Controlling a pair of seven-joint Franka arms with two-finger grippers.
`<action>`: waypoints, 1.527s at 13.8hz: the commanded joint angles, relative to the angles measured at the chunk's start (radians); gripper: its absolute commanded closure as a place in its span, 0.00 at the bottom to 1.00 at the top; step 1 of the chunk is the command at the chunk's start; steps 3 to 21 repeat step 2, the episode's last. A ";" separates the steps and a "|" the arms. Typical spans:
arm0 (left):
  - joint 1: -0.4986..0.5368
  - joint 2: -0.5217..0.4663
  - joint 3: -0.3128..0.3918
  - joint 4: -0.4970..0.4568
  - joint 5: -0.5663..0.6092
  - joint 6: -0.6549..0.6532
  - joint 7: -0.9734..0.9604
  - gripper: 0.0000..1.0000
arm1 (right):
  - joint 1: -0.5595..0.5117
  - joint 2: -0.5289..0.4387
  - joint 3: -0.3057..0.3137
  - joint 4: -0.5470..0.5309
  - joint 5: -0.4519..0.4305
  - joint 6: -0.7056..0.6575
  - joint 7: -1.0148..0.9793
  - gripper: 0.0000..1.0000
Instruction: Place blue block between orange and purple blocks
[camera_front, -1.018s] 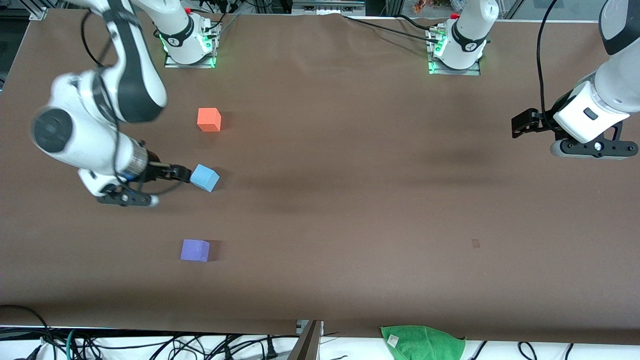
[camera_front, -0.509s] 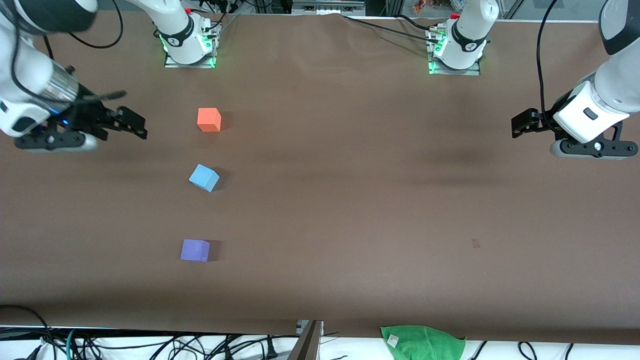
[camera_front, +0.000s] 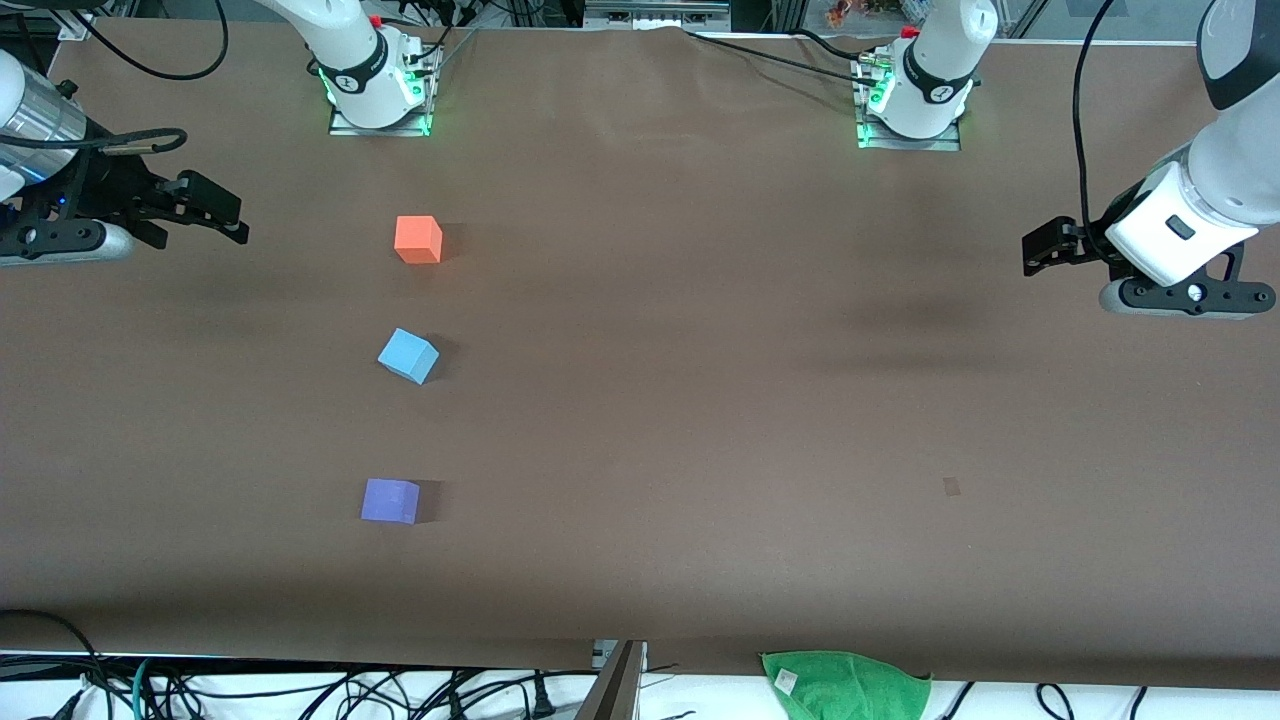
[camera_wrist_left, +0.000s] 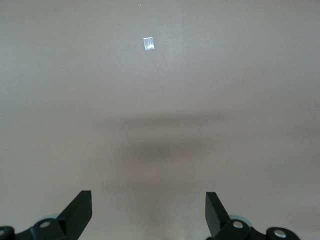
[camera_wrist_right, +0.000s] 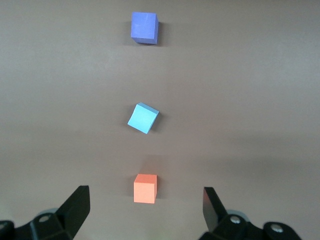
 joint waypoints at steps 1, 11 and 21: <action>-0.005 0.003 0.001 0.013 -0.001 -0.001 -0.002 0.00 | -0.016 0.009 0.018 0.032 -0.014 -0.027 -0.004 0.00; -0.005 0.003 0.001 0.011 -0.001 -0.002 -0.002 0.00 | -0.018 0.008 0.018 0.032 -0.014 -0.028 -0.004 0.00; -0.005 0.003 0.001 0.011 -0.001 -0.002 -0.002 0.00 | -0.018 0.008 0.018 0.032 -0.014 -0.028 -0.004 0.00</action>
